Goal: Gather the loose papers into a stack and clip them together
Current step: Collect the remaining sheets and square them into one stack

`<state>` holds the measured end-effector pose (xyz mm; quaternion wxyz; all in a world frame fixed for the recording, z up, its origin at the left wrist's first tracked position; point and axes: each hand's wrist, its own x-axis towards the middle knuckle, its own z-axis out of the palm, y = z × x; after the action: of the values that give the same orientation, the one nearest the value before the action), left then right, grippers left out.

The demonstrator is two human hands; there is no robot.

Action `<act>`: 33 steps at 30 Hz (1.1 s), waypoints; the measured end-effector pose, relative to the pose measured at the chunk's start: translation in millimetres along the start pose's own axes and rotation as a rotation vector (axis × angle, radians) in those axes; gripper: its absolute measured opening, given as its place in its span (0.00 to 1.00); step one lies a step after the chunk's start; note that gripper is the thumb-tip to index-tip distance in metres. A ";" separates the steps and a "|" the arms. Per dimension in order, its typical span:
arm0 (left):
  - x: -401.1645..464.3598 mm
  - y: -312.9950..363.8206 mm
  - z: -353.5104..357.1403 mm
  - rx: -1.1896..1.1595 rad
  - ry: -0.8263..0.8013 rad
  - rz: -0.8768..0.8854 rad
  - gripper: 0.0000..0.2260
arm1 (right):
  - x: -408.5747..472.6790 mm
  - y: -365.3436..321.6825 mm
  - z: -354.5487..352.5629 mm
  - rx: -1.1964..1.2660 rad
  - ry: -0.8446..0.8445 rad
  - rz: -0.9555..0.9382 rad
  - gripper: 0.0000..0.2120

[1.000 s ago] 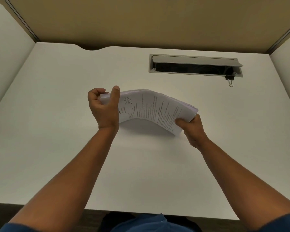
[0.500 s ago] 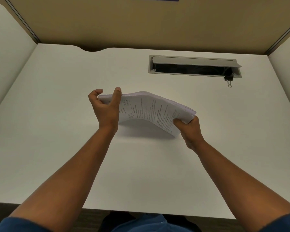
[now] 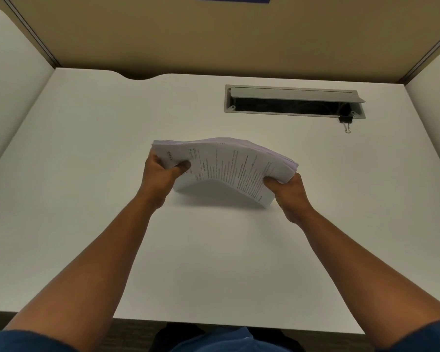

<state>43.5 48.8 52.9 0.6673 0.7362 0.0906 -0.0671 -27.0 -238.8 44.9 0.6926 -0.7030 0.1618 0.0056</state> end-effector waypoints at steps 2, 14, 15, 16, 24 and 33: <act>4.8 -3.9 -7.3 0.020 -0.091 -0.051 0.19 | 2.3 -1.4 -3.2 -0.031 -0.030 0.017 0.18; 0.9 6.7 -24.3 -0.193 -0.235 -0.167 0.20 | 15.8 -25.2 -25.6 0.144 -0.156 0.273 0.17; -1.1 6.5 -25.7 -0.243 -0.261 -0.208 0.20 | 15.4 -25.1 -26.4 0.189 -0.170 0.318 0.18; -3.1 5.6 -26.3 -0.296 -0.298 -0.243 0.21 | 14.6 -25.3 -26.8 0.232 -0.176 0.349 0.19; -22.5 0.6 -21.8 -0.266 -0.584 -0.510 0.29 | 8.5 -20.8 -32.7 0.356 -0.139 0.477 0.17; -19.8 1.6 -26.4 -0.202 -0.585 -0.463 0.25 | 5.0 -13.4 -36.6 0.158 -0.302 0.406 0.21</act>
<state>24.0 74.1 61.5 0.7013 0.5765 0.0665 -0.4140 -27.1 -275.7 58.2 0.7462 -0.5911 0.1943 0.2367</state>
